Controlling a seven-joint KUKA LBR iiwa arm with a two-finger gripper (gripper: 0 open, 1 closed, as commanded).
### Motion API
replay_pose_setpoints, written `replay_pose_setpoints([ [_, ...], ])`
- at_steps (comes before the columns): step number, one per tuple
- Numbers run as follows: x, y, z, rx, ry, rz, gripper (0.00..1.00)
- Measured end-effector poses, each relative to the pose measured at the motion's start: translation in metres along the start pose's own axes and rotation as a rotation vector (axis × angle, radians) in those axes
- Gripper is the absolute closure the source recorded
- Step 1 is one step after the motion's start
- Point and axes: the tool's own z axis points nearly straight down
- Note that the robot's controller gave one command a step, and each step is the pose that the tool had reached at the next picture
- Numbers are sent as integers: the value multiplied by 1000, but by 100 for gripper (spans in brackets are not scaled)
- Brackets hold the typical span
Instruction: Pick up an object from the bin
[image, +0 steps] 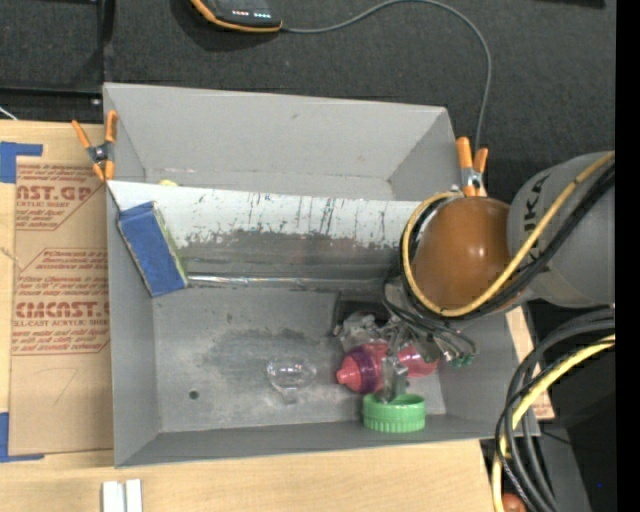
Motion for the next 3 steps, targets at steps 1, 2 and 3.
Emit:
replay_pose_setpoints([
  [1,0,0,0,0,0,0,100],
  [2,0,0,0,0,0,0,100],
  [3,0,0,0,0,0,0,100],
])
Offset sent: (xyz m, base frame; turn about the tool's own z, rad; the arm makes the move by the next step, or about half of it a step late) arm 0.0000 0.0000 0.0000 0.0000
